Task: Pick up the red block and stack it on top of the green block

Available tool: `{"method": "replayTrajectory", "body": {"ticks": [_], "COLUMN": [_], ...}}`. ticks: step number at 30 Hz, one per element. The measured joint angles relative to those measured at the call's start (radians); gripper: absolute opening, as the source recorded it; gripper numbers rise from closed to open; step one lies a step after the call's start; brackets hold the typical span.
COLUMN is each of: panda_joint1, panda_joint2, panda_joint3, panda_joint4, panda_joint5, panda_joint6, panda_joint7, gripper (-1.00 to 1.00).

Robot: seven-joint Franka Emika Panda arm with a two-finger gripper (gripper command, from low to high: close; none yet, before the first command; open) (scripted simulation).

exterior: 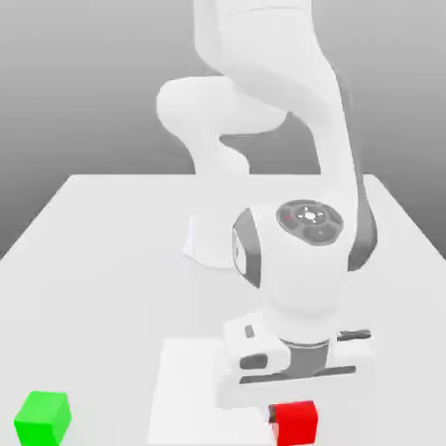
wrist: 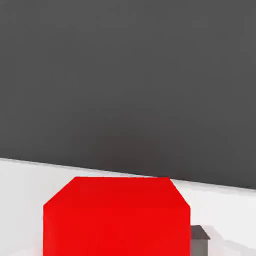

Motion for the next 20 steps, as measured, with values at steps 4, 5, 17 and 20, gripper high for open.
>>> {"method": "replayTrajectory", "body": {"ticks": [4,5,17,20], "panda_joint1": [-0.044,-0.071,-0.378,-0.378], "panda_joint2": [-0.103,-0.106,0.034,0.034], "panda_joint3": [-0.016,-0.039,-0.242,-0.242], "panda_joint4": [-0.002,0.008,0.134,0.134], "panda_joint5": [0.035,0.046,0.203,0.203], "panda_joint6": [-0.102,-0.116,-0.108,-0.108], "panda_joint7": [-0.019,-0.022,-0.080,-0.080], "gripper": [-1.00,-1.00,1.00,1.00]}}
